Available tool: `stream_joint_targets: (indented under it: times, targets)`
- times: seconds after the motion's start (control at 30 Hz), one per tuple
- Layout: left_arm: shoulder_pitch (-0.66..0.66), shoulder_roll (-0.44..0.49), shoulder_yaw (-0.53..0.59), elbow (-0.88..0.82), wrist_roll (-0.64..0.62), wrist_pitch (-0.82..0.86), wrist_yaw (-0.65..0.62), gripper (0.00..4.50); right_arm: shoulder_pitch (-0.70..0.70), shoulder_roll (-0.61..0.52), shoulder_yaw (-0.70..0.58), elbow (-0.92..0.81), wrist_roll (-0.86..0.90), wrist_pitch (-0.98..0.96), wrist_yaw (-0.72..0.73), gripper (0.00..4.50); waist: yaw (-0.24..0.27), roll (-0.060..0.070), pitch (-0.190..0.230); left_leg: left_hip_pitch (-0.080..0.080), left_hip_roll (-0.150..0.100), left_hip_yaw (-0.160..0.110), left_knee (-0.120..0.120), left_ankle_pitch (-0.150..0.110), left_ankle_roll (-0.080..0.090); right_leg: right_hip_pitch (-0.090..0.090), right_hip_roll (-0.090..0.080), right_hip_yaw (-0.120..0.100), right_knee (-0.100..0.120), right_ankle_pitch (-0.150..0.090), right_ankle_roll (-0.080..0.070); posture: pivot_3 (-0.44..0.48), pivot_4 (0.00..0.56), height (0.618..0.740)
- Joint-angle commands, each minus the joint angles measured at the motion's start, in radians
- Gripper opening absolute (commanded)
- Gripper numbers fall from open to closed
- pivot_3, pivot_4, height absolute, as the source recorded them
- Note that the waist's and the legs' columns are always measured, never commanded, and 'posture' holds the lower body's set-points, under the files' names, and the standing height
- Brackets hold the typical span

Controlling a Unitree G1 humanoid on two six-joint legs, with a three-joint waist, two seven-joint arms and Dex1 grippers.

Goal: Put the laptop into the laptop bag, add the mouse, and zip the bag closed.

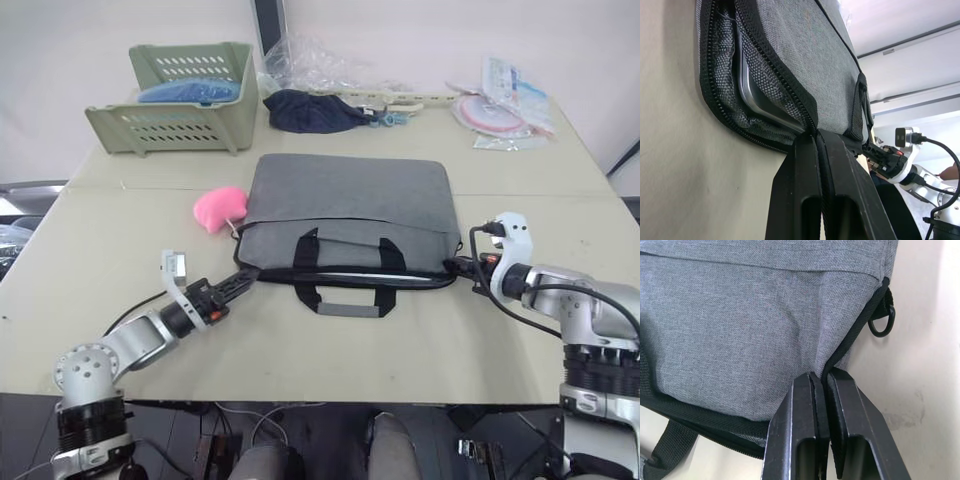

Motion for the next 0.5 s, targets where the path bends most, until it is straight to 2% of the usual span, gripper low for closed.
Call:
stream_joint_targets:
  times: [0.03,0.13,0.17,0.2,0.23,0.3,0.33,0.37,0.4,0.47,0.5]
  targets:
    - [0.010,0.008,-0.005,0.008,-0.009,-0.003,0.007,0.00,0.000,-0.003,-0.014,0.003,-0.012,-0.005,-0.022,0.02,0.000,0.000,0.000,0.000,0.000,0.000,0.000,0.000,0.000,0.000,0.000,0.000,0.000,0.000,0.000,0.000,0.150,0.740]
    - [0.011,0.005,-0.003,0.006,-0.013,-0.007,0.011,0.00,-0.004,-0.005,-0.007,0.011,-0.020,-0.015,-0.021,0.02,0.000,0.000,0.000,0.000,0.000,0.000,0.000,0.000,0.000,0.000,0.000,0.000,0.000,0.000,0.000,0.000,0.150,0.740]
    - [0.011,0.004,-0.002,0.004,-0.015,-0.010,0.010,0.58,-0.004,-0.006,-0.004,0.011,-0.021,-0.015,-0.020,0.83,0.000,0.000,0.000,0.000,0.000,0.000,0.000,0.000,0.000,0.000,0.000,0.000,0.000,0.000,0.000,0.000,0.150,0.740]
    - [0.011,0.002,0.000,0.005,-0.017,-0.013,0.013,0.58,-0.002,-0.007,0.001,0.008,-0.021,-0.015,-0.016,0.94,0.000,0.000,0.000,0.000,0.000,0.000,0.000,0.000,0.000,0.000,0.000,0.000,0.000,0.000,0.000,0.000,0.150,0.740]
    - [0.010,0.002,0.001,0.006,-0.017,-0.015,0.015,1.39,0.000,-0.008,0.005,0.006,-0.021,-0.015,-0.013,1.76,0.000,0.000,0.000,0.000,0.000,0.000,0.000,0.000,0.000,0.000,0.000,0.000,0.000,0.000,0.000,0.000,0.150,0.740]
    - [0.011,0.008,-0.007,0.002,-0.021,-0.010,0.013,2.24,0.006,-0.011,0.009,0.002,-0.030,-0.023,-0.010,2.65,0.000,0.000,0.000,0.000,0.000,0.000,0.000,0.000,0.000,0.000,0.000,0.000,0.000,0.000,0.000,0.000,0.150,0.740]
    - [0.012,0.010,-0.008,0.001,-0.021,-0.010,0.013,2.36,0.010,-0.014,0.007,0.000,-0.035,-0.029,-0.011,2.72,-0.001,0.000,0.000,0.000,0.000,0.000,0.000,0.000,0.000,0.000,0.000,0.000,-0.001,0.000,0.000,0.000,0.150,0.740]
    - [0.012,0.011,-0.009,0.000,-0.021,-0.010,0.014,2.68,0.013,-0.015,0.005,-0.002,-0.039,-0.033,-0.012,3.10,-0.001,0.000,0.001,-0.001,0.000,0.000,0.000,0.000,0.000,0.000,0.000,0.000,-0.001,0.000,0.000,0.000,0.150,0.740]
    - [0.018,0.023,-0.021,-0.011,-0.009,-0.002,0.009,3.26,0.017,-0.020,0.000,-0.008,-0.038,-0.031,-0.008,3.52,-0.001,0.000,0.001,-0.001,0.000,0.000,0.000,0.000,0.000,0.000,0.000,0.000,-0.001,0.000,0.000,0.000,0.150,0.740]
    - [0.036,0.042,-0.026,-0.035,-0.016,0.013,0.002,3.94,0.030,-0.036,-0.010,-0.032,-0.035,-0.027,0.008,3.52,0.000,0.000,0.001,0.000,0.000,0.000,0.000,0.000,0.000,0.000,0.000,0.000,-0.001,0.000,0.000,0.000,0.150,0.740]
    - [0.042,0.050,-0.026,-0.043,-0.024,0.017,-0.002,3.94,0.035,-0.042,-0.011,-0.042,-0.036,-0.028,0.014,3.52,-0.001,0.000,0.000,0.000,0.000,0.000,0.000,0.000,0.000,0.000,0.000,0.000,0.000,0.000,0.000,0.000,0.150,0.740]
